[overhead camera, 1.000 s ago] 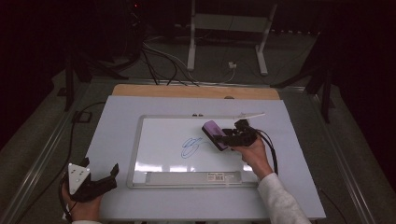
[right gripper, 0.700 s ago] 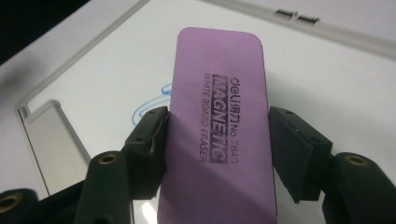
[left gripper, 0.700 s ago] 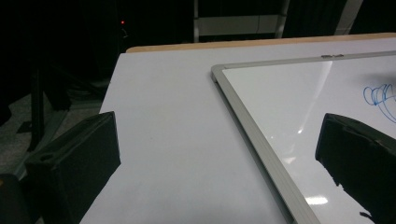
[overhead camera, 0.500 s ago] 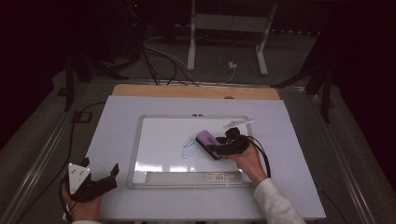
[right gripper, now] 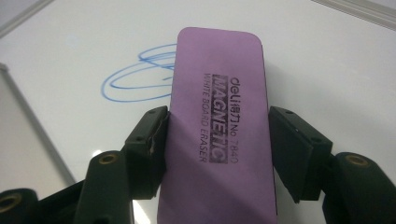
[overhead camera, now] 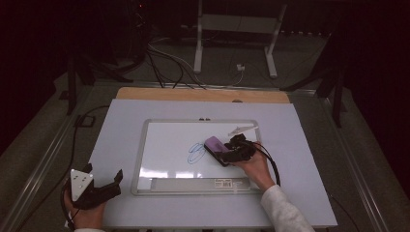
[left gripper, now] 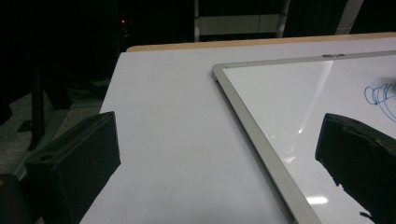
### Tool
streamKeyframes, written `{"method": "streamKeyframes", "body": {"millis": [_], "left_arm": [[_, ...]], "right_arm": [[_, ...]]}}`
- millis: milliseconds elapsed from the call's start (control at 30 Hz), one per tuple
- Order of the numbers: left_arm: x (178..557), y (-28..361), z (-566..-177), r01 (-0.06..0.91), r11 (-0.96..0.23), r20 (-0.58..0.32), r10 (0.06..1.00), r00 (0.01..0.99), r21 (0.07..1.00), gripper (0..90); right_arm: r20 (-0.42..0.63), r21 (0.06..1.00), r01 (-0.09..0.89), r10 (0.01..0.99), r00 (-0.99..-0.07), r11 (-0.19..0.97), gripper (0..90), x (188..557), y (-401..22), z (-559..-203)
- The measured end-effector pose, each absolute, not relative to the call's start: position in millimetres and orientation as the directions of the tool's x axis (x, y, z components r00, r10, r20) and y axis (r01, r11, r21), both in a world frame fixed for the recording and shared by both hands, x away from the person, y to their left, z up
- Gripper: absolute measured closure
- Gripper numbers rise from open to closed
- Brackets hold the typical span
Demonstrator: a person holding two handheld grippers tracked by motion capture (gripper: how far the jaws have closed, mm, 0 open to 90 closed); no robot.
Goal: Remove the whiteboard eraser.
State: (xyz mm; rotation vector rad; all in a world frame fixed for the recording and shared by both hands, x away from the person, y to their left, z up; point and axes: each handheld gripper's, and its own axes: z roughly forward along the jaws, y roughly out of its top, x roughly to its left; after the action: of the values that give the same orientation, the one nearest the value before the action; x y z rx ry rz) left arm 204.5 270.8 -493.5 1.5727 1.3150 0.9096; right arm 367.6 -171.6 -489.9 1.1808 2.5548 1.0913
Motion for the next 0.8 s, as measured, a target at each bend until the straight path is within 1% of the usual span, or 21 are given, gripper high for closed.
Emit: {"method": "streamKeyframes", "body": {"millis": [233,600,667,767,800], "left_arm": [[204.4,270.5,-493.5,0.351,-0.067,0.005,0.984,0.176,0.934,0.7],[203.1,272.2,-493.5,0.350,-0.064,0.004,0.985,0.170,0.934,0.6],[203.2,272.4,-493.6,0.351,-0.063,0.003,0.986,0.169,0.934,0.7],[203.7,272.0,-493.6,0.353,-0.067,0.006,0.985,0.171,0.933,0.7],[203.9,271.8,-493.8,0.353,-0.068,0.007,0.985,0.171,0.933,0.7]], "right_arm": [[0.197,0.665,0.644,0.743,-0.640,0.379,40.7,374.9,-181.6,-489.7],[0.175,0.648,0.644,0.742,-0.647,0.408,40.3,374.9,-176.7,-494.4],[0.190,0.633,0.658,0.742,-0.643,0.408,38.9,376.0,-176.6,-496.0],[0.185,0.627,0.661,0.745,-0.641,0.413,33.0,375.9,-174.7,-498.2],[0.185,0.627,0.661,0.745,-0.641,0.413,33.0,375.9,-174.7,-498.2]]}}
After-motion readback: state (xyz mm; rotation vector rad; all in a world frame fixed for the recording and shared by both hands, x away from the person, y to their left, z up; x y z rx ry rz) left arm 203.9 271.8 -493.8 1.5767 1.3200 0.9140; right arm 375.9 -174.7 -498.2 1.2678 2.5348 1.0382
